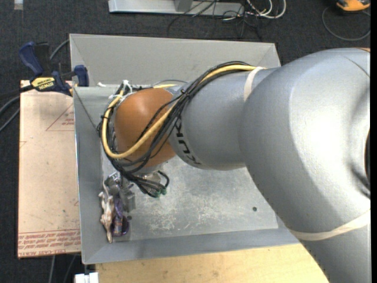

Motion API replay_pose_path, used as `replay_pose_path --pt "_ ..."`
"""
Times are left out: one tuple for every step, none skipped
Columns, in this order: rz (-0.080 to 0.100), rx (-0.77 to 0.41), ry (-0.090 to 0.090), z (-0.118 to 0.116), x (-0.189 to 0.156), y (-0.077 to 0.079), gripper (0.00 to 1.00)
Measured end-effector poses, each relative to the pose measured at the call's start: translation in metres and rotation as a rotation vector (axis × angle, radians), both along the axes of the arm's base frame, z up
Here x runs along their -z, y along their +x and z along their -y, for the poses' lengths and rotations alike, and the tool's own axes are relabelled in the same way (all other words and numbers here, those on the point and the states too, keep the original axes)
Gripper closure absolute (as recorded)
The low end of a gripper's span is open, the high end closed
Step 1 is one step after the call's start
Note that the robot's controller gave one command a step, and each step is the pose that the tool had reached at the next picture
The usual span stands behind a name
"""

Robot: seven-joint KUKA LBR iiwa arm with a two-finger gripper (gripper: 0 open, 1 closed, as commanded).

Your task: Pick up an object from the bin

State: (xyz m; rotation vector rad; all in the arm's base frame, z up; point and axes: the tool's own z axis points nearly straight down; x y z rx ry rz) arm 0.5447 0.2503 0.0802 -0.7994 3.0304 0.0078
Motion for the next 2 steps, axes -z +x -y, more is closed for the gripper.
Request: replay_pose_path --pt "0.008 0.024 0.004 0.014 -0.062 0.006 1.00" --pt "0.008 0.113 0.007 0.002 -0.135 -0.005 1.00"
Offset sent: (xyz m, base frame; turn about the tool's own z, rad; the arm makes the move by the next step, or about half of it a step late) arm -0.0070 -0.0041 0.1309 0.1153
